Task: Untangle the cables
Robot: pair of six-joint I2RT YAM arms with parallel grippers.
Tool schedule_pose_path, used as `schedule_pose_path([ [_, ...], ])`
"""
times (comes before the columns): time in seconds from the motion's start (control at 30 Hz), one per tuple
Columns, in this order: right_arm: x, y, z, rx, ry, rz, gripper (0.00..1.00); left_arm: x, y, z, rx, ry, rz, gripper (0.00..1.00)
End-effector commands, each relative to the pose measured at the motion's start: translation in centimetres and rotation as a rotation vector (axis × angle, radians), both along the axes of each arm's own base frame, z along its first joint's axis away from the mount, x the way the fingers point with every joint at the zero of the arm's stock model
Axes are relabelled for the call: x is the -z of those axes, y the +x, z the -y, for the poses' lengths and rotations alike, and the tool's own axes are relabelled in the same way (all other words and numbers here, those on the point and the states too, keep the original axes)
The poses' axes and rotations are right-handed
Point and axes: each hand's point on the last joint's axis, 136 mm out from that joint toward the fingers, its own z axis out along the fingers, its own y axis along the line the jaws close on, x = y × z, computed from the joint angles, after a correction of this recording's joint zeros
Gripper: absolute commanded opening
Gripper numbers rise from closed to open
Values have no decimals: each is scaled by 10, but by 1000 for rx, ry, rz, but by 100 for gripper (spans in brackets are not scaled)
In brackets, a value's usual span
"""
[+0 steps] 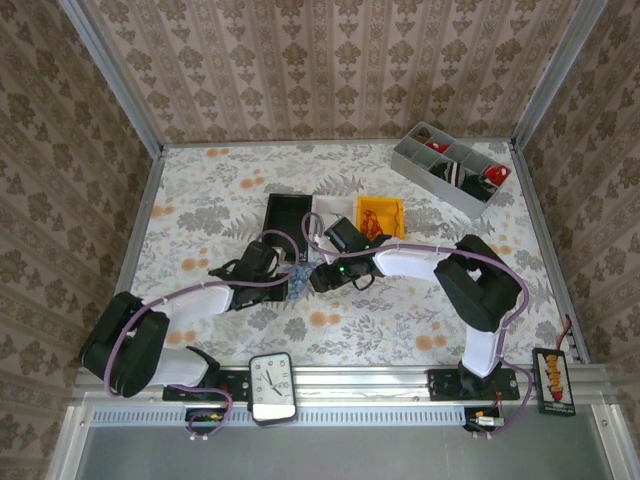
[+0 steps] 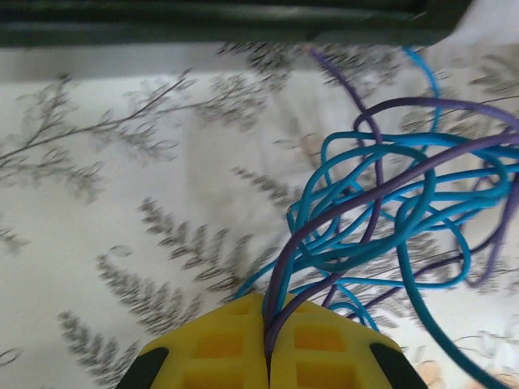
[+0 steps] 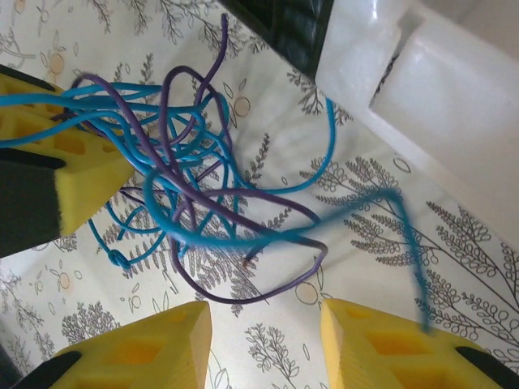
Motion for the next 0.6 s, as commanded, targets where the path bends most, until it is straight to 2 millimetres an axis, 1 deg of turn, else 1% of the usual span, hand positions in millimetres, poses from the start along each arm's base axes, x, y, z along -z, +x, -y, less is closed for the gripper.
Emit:
schedule_pose_path([
  [0.0,-13,14,-9,29,29,41,42,8,-4,-16,-37,82,-36,0],
  [0.17,-7,22,-8,55,0,46,42,7,-1,-13,-27,78,-35,0],
  [0.27,1,30,-5,82,-45,61,42,8,0,-11,-27,71,-40,0],
  [0.47,16,40,-7,90,-109,74,42,7,1,-6,-22,63,-41,0],
  [0.57,25,40,-8,84,-150,81,41,6,2,-5,-21,57,-39,0],
])
